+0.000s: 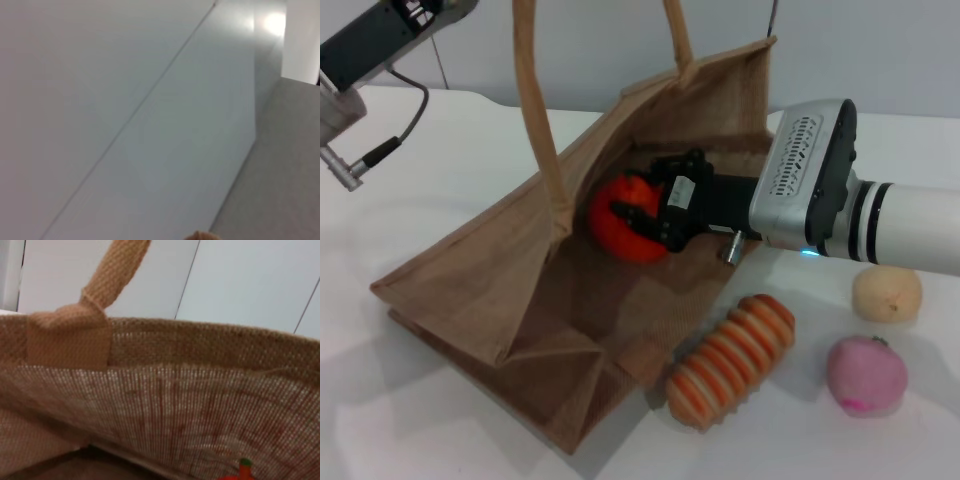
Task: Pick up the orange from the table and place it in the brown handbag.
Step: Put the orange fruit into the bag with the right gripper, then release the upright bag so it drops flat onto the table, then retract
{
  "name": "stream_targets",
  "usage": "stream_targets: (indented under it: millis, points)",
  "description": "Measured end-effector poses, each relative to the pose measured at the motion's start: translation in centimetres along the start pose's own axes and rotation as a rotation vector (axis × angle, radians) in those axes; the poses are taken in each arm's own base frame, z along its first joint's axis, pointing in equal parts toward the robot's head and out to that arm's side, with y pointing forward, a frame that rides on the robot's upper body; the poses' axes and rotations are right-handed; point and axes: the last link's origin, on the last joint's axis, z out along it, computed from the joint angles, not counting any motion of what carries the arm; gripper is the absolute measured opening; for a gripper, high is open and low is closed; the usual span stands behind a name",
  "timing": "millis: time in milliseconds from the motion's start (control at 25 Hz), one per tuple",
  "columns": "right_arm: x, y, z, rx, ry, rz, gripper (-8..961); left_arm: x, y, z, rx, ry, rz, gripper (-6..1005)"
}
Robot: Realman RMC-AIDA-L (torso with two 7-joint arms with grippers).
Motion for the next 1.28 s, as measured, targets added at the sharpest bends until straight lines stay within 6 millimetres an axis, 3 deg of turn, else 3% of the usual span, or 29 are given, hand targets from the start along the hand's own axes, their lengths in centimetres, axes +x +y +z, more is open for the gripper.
stream_targets:
  millis: [360, 720, 1160, 1280]
  points:
    - [1.0, 0.2, -1.3, 0.021, -0.026, 0.047, 519, 0.3, -1.5, -1.5, 0.129, 0.033, 0.005, 110]
    - [3.3, -0.7, -5.8, 0.132, -0.127, 0.143, 890, 0.1, -2.8, -3.2, 0.214, 0.081, 0.007, 109]
    - [6.9, -2.4, -10.5, 0.384, -0.12, 0.274, 888, 0.0, -4.1, -3.9, 0.307, 0.098, 0.012, 109]
    - [7.5, -2.8, -11.5, 0.452, -0.132, 0.303, 888, -0.1, -4.2, -3.9, 0.317, 0.097, 0.021, 176]
